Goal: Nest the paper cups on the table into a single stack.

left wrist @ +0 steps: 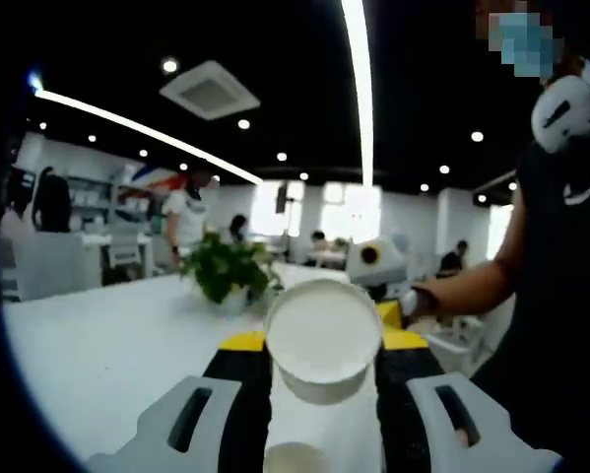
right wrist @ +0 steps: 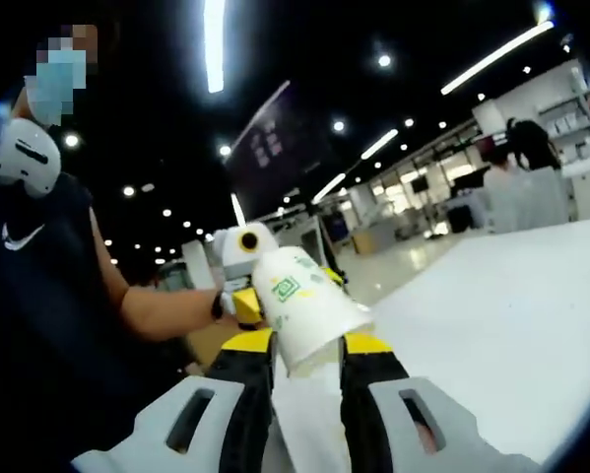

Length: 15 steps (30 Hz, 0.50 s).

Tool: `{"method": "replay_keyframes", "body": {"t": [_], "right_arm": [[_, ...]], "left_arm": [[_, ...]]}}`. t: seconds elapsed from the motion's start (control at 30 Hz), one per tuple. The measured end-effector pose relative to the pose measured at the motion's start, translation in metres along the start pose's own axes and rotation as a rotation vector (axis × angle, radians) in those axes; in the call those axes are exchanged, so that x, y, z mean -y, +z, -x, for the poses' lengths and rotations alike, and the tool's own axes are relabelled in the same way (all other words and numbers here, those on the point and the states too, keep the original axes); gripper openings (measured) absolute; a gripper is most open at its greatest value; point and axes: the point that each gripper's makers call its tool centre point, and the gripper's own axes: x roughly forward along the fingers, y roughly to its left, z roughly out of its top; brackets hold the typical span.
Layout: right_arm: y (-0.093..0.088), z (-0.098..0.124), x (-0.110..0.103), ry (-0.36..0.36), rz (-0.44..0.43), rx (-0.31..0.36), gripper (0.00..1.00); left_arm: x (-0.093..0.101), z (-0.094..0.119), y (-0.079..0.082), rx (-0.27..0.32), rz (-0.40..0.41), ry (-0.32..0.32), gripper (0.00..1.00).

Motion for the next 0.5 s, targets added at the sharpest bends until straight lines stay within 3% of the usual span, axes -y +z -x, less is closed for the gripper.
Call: {"method": "replay_keyframes", "body": {"t": [0.3,0.4,0.5], "right_arm": [[0.004,-0.003,-0.020,0.098,-0.048,-0.011,0.07],[0.005,-0.004,-0.024,0.111,-0.019,-0.020,0.03],[0.006,-0.004,-0.034,0.157,-0.028,-0.022,0.00]], "left_arm": [[0.008,0.006,-0.003,-0.008,0.008,-0.057,0.40],[0.008,0.007,-0.009,-0.045,0.004,-0.049,0.39],[0.006,0.007,-0.008,-0.039,0.002,-0.031,0.39]]}}
